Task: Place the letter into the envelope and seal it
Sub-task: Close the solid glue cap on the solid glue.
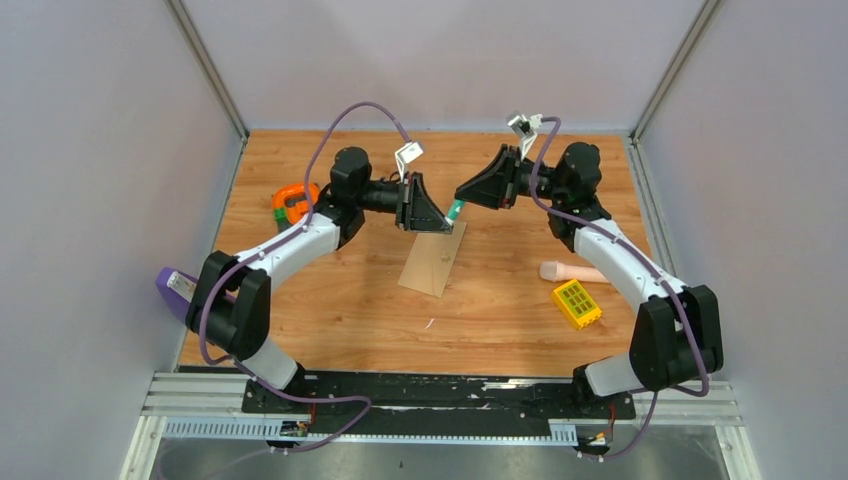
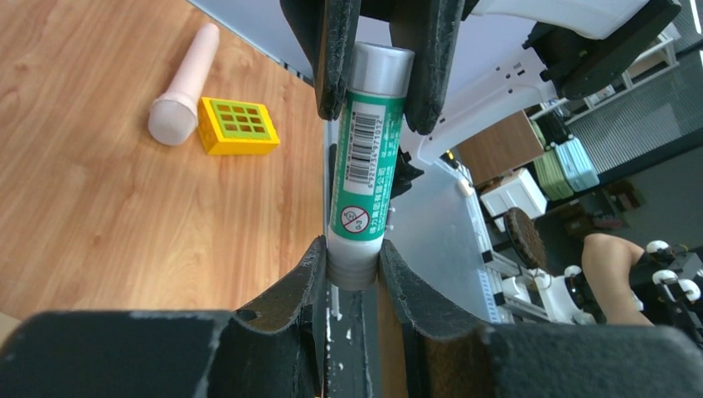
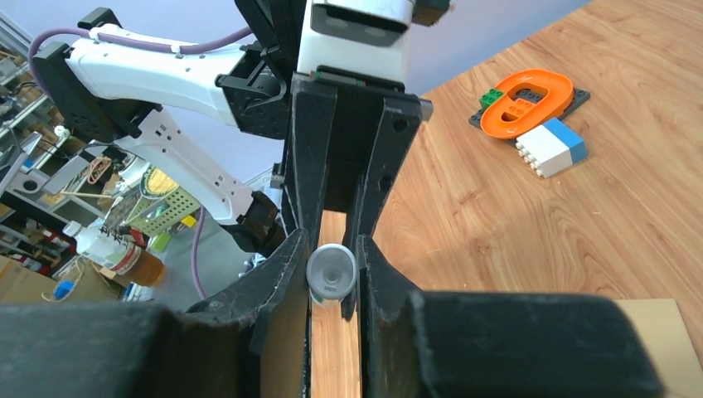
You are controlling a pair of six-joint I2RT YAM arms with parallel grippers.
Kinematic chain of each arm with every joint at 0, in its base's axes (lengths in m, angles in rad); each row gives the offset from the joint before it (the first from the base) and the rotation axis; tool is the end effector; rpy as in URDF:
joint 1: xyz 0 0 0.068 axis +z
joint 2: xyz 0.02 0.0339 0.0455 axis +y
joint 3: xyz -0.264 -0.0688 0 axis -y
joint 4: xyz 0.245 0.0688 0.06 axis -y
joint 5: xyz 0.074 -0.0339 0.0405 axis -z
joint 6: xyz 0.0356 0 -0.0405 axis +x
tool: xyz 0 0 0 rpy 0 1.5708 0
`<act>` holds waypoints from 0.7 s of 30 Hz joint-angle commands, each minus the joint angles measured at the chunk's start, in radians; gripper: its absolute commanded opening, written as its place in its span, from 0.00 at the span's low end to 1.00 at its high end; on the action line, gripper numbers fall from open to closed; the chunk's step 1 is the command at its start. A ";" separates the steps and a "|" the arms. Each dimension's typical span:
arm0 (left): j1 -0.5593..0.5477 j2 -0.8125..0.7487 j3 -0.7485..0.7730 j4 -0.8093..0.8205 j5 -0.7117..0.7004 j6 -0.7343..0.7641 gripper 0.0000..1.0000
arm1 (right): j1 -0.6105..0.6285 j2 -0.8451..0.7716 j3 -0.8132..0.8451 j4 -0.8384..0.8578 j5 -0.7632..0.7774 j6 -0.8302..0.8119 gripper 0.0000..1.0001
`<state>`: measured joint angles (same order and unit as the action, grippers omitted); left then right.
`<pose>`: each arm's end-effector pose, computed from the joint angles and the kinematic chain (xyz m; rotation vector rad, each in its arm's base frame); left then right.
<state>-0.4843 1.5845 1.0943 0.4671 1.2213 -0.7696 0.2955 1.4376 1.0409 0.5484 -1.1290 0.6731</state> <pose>0.2979 -0.1945 0.3131 0.8653 1.7589 -1.8446 0.2990 0.1246 0.3493 -0.7455 1.5568 1.5317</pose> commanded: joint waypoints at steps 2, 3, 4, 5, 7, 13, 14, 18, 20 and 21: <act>-0.044 -0.038 0.045 0.130 -0.081 -0.007 0.00 | 0.084 0.017 -0.008 -0.179 -0.021 -0.138 0.00; -0.042 -0.038 0.046 0.138 -0.082 -0.011 0.00 | 0.089 0.013 -0.008 -0.202 -0.019 -0.158 0.00; -0.041 -0.038 0.047 0.140 -0.083 -0.018 0.00 | 0.093 0.008 -0.008 -0.221 -0.019 -0.176 0.00; -0.040 -0.039 0.046 0.144 -0.084 -0.020 0.00 | 0.097 0.003 -0.011 -0.233 -0.018 -0.189 0.00; -0.033 -0.043 0.042 0.145 -0.089 -0.023 0.00 | 0.100 -0.008 -0.013 -0.262 -0.017 -0.217 0.00; -0.013 -0.062 0.037 0.133 -0.089 -0.016 0.12 | 0.089 -0.039 0.004 -0.316 0.003 -0.259 0.00; -0.012 -0.066 0.041 0.127 -0.086 -0.013 0.20 | 0.087 -0.040 0.009 -0.317 0.003 -0.258 0.00; -0.010 -0.074 0.051 0.098 -0.080 0.001 0.71 | 0.071 -0.042 0.027 -0.326 0.003 -0.254 0.00; -0.009 -0.078 0.048 0.098 -0.079 0.002 0.95 | 0.063 -0.047 0.025 -0.327 0.004 -0.257 0.00; -0.006 -0.079 0.047 0.099 -0.079 0.002 0.99 | 0.059 -0.048 0.023 -0.327 0.005 -0.257 0.00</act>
<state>-0.4973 1.5661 1.0954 0.4934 1.1664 -0.7719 0.3603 1.3945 1.0607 0.2695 -1.0977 0.4603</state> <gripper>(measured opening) 0.918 0.232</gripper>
